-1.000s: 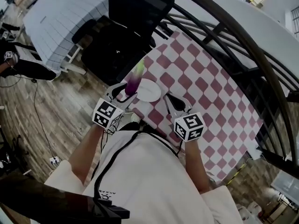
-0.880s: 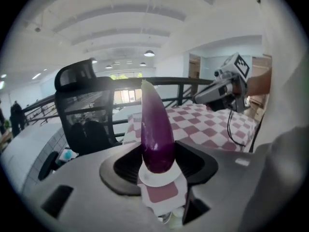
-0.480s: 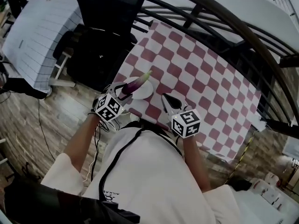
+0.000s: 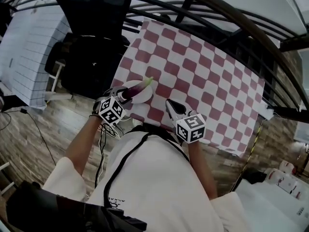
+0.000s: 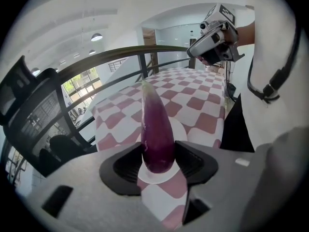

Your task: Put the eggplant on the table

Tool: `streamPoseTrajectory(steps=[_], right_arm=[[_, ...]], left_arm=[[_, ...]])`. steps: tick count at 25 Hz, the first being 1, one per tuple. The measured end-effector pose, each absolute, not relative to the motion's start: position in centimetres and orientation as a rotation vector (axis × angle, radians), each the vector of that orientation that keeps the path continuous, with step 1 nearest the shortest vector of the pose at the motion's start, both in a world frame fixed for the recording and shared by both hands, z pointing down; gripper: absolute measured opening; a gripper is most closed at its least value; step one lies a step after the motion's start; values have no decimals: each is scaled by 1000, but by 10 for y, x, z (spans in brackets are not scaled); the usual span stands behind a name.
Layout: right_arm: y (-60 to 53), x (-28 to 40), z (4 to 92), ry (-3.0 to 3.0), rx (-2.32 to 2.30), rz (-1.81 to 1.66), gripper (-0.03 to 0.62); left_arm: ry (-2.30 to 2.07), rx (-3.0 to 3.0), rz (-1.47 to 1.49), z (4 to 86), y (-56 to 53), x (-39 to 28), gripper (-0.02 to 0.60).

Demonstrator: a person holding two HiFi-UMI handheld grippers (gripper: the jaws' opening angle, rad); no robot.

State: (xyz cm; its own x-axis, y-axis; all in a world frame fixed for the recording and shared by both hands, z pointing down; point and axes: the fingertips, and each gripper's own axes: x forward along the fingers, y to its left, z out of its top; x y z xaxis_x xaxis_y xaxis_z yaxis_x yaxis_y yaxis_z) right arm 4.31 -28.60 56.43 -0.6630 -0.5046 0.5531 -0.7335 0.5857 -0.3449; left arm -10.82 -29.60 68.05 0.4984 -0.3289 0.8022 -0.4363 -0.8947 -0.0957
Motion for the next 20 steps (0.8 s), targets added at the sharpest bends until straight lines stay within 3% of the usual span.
streamPoseTrajectory(steps=[20], right_arm=[[-271, 62, 568, -2310, 1163, 816, 8]], left_arm=[[-416, 2607, 1502, 727, -294, -117, 219]])
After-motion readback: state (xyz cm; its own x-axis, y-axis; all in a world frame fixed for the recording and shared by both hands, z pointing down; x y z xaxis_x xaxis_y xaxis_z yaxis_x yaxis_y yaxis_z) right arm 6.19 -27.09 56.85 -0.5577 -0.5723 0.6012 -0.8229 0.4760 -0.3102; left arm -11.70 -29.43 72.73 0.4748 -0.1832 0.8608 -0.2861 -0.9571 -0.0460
